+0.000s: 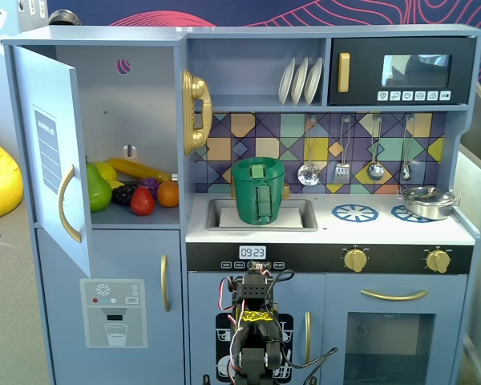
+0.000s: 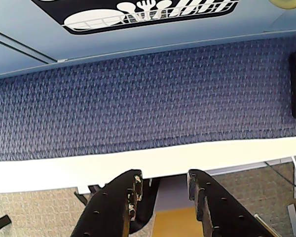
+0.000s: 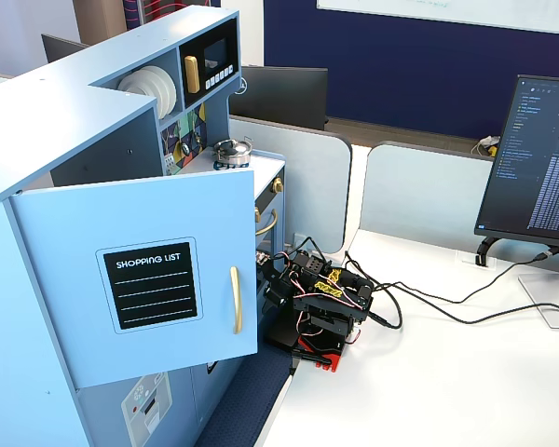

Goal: Close the left cabinet door

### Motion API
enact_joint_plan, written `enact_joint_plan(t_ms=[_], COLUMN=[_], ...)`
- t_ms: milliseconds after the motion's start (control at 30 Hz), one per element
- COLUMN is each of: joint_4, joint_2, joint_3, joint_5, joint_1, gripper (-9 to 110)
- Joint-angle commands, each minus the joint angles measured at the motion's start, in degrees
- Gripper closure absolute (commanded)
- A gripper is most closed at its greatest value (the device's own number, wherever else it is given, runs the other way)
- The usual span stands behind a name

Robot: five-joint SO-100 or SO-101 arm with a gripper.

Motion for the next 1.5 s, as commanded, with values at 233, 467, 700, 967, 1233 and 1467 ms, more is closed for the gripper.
enact_joint_plan(t_ms=[233,467,700,967,1233,1467], joint_4=[9.93,10.02,-6.42,-35.86,-57.22,-74.00], joint_2=[-0.26,-0.35,-0.53,-5.45,-21.01,-33.31], joint_3=[0.53,0.44,-7.21,-21.97,-28.74,-31.03], joint_5=[1.49,-1.32,-2.20,-21.97,-36.65,-37.18], joint_1=[1.32,-2.64,-28.04,-65.57,-83.76,-88.15], gripper=[101,101,101,102,102,102])
